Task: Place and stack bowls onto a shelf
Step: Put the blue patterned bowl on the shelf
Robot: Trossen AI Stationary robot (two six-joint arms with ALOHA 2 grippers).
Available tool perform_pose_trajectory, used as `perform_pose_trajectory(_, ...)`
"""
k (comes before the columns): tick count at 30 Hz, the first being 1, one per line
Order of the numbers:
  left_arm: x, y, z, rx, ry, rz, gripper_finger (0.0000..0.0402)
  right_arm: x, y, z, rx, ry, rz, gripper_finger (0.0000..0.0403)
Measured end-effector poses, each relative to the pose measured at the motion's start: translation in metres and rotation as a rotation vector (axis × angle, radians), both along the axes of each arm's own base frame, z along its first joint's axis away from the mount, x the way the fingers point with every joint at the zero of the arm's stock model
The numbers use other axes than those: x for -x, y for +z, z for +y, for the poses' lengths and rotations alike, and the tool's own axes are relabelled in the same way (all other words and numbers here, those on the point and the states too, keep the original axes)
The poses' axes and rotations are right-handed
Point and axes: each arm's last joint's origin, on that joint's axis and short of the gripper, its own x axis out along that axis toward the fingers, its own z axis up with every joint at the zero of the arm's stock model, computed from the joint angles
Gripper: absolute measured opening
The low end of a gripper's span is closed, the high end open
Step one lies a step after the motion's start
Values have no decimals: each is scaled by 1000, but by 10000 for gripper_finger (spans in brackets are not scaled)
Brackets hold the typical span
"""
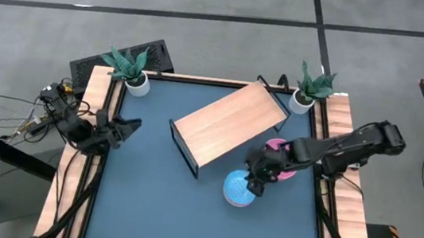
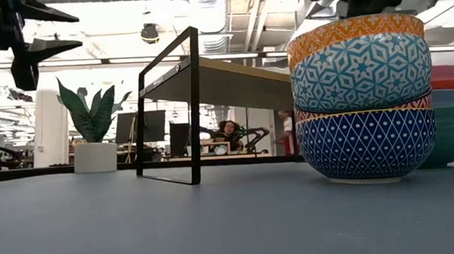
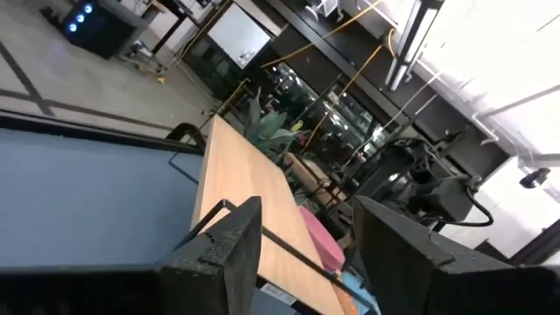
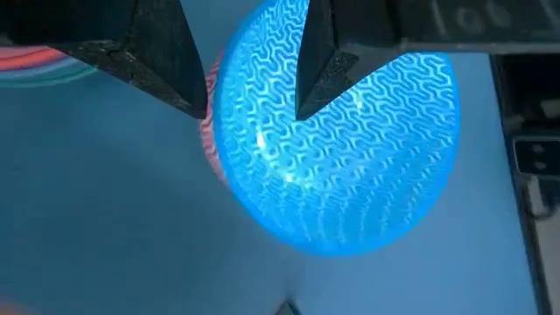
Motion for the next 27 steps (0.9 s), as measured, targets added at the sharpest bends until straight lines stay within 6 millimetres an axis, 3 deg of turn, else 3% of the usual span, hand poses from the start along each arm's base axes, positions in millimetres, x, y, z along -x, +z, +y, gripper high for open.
perform_pose_trajectory(6,-2,-5,-2,14,-15,18,165,-8,-15,3,13,6,59,190)
perform_pose_trajectory(12,-3,-8,-3,37,-26,24,165,-9,-16,1,19,5,67,151)
perform_pose_trajectory(22,-4,-11,-3,50,-28,33,165,-6,-15,-6,27,-18,93,32)
perform_pose_trajectory(27,-4,-11,-3,49,-25,35,165,-6,-16,-6,24,-26,100,32)
